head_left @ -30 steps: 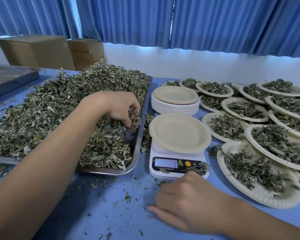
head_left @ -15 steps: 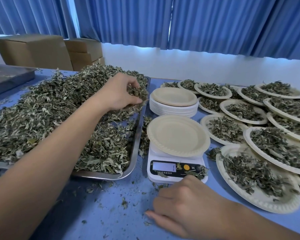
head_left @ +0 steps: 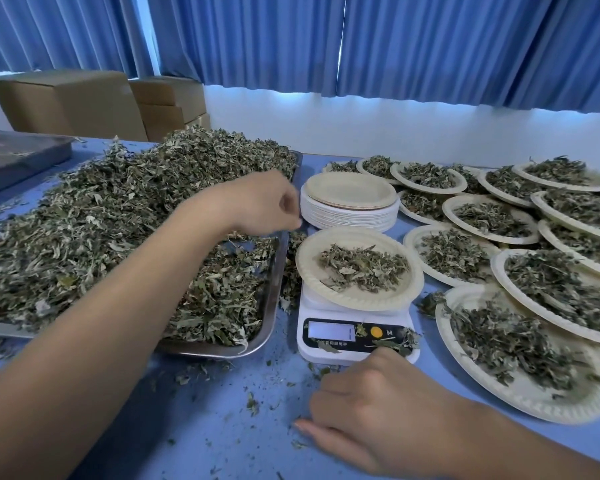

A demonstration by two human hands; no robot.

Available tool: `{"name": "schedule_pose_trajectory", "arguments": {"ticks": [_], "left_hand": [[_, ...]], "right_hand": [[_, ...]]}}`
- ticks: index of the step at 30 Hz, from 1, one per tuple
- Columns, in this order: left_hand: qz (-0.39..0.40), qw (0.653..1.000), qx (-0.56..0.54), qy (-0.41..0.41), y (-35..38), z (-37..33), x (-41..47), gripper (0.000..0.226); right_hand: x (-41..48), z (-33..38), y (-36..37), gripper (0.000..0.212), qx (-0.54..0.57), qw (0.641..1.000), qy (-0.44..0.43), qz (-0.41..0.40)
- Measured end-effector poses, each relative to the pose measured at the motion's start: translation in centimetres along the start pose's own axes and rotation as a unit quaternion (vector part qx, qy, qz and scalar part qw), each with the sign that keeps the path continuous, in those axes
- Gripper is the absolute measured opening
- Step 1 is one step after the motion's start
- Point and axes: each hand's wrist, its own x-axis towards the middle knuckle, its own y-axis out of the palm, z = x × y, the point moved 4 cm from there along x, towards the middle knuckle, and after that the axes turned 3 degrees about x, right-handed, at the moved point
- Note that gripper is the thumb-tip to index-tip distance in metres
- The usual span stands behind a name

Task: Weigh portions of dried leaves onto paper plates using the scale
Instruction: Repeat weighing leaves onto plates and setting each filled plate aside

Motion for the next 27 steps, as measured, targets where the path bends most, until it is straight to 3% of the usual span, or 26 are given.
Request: {"name": "schedule_pose_trajectory", "arguments": {"ticks": [2, 4, 8, 13, 21, 27], "left_hand": [[0.108, 0.988, 0.095, -0.055, 1.1, 1.5, -0.3, 0.036], [0.168, 0.975, 0.099, -0.102, 1.7, 2.5, -0.6, 0.05], [0.18, 0.973, 0.079, -0.116, 1.3, 3.4, -0.6, 0.028], [0.245, 0.953, 0.098, -0.148, 2.4, 4.4, -0.8, 0.054], [0.233, 0.958, 0.117, -0.116, 3.5, 4.2, -0.4, 0.037], [0.102, 0.99, 0.062, -0.073, 0.6, 4.2, -0.2, 0.016]], "right_hand": [[0.0, 0.0, 0.0, 0.043, -0.001, 1.0, -0.001, 0.001], [0.0, 0.0, 0.1, 0.045, 0.001, 1.0, 0.0, 0.004], [0.0, 0.0, 0.3, 0.044, -0.006, 1.0, 0.002, 0.002], [0.0, -0.1, 0.4, 0.045, -0.009, 1.0, 0.003, -0.001], [0.0, -0.1, 0.4, 0.046, 0.007, 1.0, 0.005, 0.005], [-0.1, -0.1, 0.5, 0.045, 0.002, 1.0, 0.003, 0.004]]}}
